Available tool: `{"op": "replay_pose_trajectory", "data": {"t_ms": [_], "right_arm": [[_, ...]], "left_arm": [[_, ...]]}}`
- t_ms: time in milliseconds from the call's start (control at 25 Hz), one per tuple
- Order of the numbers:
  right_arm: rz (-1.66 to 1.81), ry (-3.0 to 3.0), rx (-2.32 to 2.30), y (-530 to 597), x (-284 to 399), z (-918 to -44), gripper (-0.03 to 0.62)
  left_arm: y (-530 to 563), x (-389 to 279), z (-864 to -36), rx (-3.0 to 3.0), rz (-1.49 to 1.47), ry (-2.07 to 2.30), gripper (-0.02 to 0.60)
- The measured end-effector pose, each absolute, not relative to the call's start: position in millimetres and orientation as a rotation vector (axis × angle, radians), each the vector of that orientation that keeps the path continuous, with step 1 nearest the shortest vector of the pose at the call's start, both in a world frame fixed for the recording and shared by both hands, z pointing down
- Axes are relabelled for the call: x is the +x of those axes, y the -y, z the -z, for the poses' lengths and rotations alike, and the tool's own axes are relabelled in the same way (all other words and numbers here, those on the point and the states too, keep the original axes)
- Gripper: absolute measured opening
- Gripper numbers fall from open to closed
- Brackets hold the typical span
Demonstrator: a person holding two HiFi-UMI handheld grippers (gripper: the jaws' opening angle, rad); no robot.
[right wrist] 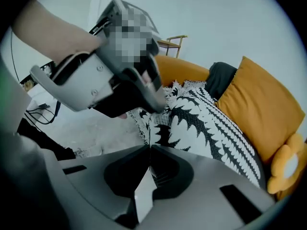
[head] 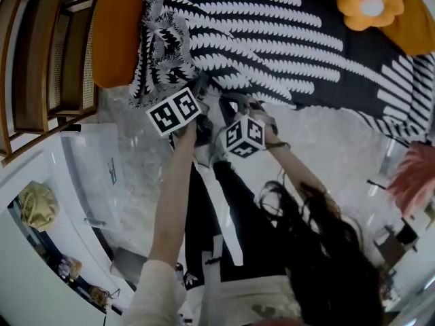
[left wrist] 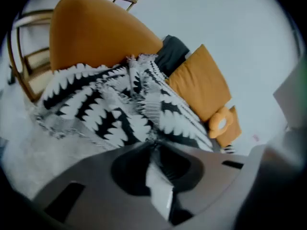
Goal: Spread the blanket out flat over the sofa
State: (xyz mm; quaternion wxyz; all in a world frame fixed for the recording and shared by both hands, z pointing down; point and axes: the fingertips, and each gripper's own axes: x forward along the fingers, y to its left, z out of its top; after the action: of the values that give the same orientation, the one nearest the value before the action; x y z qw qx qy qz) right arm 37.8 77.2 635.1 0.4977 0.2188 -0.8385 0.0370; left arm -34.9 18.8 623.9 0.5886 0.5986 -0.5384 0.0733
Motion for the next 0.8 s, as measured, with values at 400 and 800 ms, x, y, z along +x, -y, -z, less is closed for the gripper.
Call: {"op": "replay_pose_trajectory", "data": {"t_ms": [400,800], "right_arm": [[-0.19,2.099,0.467,-118.0,23.3,-635.2,0.017],[-0.445,2.054,-0.098,-255.4,-25.8,-640.1,0.017]], "left_arm": [[-137.2,-86.0,-589.0,1.362,-0.081,1.41,0.011],[-327.1,-142.8,-616.5,1.154,-0.332,1.428,0.011]]}}
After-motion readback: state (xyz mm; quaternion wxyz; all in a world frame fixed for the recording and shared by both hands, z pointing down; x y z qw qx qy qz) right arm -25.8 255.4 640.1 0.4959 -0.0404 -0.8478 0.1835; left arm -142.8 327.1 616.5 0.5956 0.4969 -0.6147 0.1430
